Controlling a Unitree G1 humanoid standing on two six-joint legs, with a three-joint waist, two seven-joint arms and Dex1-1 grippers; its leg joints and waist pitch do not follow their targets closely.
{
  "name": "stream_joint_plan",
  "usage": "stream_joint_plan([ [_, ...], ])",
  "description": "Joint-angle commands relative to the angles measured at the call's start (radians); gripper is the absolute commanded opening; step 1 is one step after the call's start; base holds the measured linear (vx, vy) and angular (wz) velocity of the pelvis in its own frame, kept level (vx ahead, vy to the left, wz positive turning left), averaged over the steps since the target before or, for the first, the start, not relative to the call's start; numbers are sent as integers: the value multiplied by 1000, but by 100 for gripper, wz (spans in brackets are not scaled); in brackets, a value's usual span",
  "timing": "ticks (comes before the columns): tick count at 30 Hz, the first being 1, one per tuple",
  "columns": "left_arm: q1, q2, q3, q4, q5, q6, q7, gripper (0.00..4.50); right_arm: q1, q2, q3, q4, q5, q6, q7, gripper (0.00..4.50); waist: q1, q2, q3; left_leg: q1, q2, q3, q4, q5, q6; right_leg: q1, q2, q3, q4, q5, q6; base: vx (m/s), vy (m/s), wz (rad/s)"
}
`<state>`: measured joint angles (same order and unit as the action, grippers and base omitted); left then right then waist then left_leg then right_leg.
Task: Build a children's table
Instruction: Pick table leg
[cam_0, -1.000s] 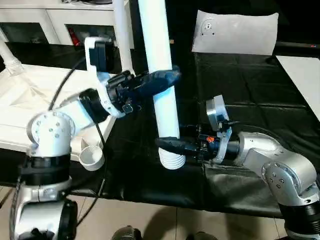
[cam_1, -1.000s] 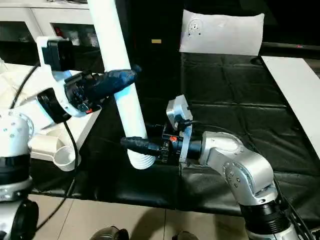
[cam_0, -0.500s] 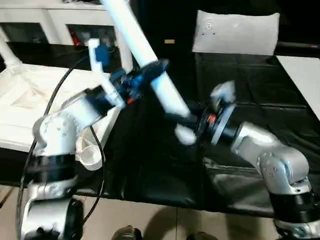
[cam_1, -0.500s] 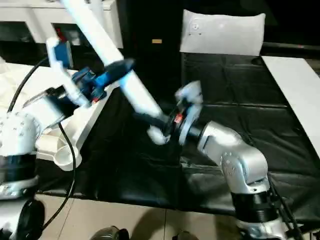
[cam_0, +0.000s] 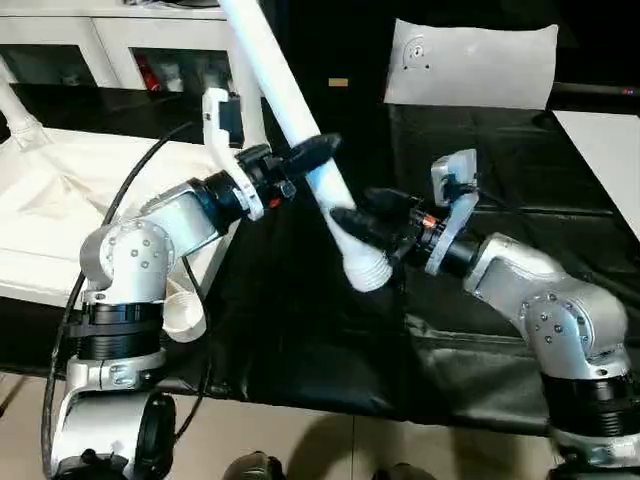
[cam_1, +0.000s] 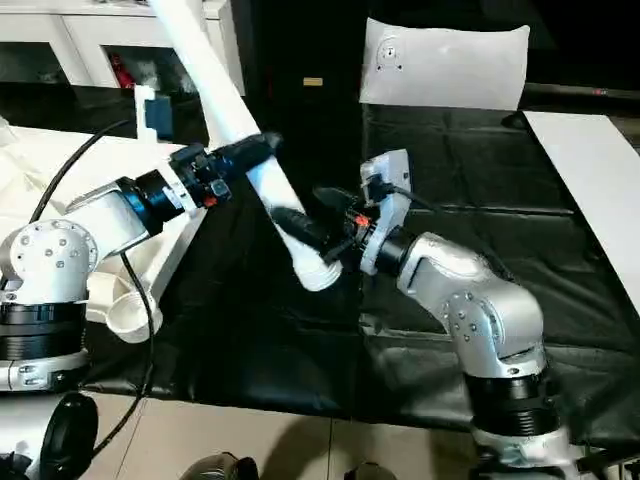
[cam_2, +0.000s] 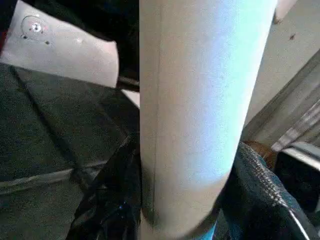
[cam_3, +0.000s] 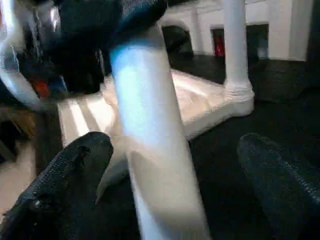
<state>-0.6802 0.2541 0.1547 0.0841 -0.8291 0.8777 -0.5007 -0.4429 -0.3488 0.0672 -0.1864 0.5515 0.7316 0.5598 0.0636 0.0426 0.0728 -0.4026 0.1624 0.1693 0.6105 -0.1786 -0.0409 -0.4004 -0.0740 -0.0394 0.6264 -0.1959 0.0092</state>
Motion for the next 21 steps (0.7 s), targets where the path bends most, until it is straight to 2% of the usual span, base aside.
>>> stream_joint_plan([
  [1,-22,7,-15,-28,10,15,-19,179,-21,-30,81,-15,-91,-43,17,450,5,-2,-74,24,47,-17,-74,-164,-35,48,-59,38,-76,-174,-194,0,0,0],
  [5,-22,10,-29,-40,15,17,-23,179,-30,-11,115,-10,-121,-58,-4,450,2,-2,-74,22,46,-17,-73,-162,-22,48,-59,39,-75,-164,-209,0,0,0],
  [7,-22,8,-39,-52,16,19,-20,179,-27,18,156,-14,-142,-57,-25,420,0,-5,-75,25,49,-17,-74,-166,-18,46,-58,39,-74,-164,-216,0,0,0],
  [9,-22,18,-49,-59,18,24,-31,179,-22,29,166,-8,-143,-58,-29,413,0,-2,-74,24,48,-16,-74,-174,-19,45,-58,39,-75,-172,-218,0,0,0],
  [13,-22,52,-78,-72,35,32,-72,179,-22,20,164,-1,-144,-40,-12,413,1,-1,-71,26,49,-18,-77,-189,-27,44,-57,40,-75,-189,-204,0,0,0],
  [16,-33,87,-111,-83,55,36,-109,179,-33,-22,142,-11,-113,-8,43,413,3,0,-72,28,50,-18,-77,-189,-27,45,-57,41,-75,-186,-199,0,0,0],
  [21,-52,116,-140,-90,59,46,-147,179,-48,-89,136,-24,-62,43,144,413,6,1,-74,26,48,-17,-73,-169,-18,50,-58,40,-71,-142,-220,0,0,0],
])
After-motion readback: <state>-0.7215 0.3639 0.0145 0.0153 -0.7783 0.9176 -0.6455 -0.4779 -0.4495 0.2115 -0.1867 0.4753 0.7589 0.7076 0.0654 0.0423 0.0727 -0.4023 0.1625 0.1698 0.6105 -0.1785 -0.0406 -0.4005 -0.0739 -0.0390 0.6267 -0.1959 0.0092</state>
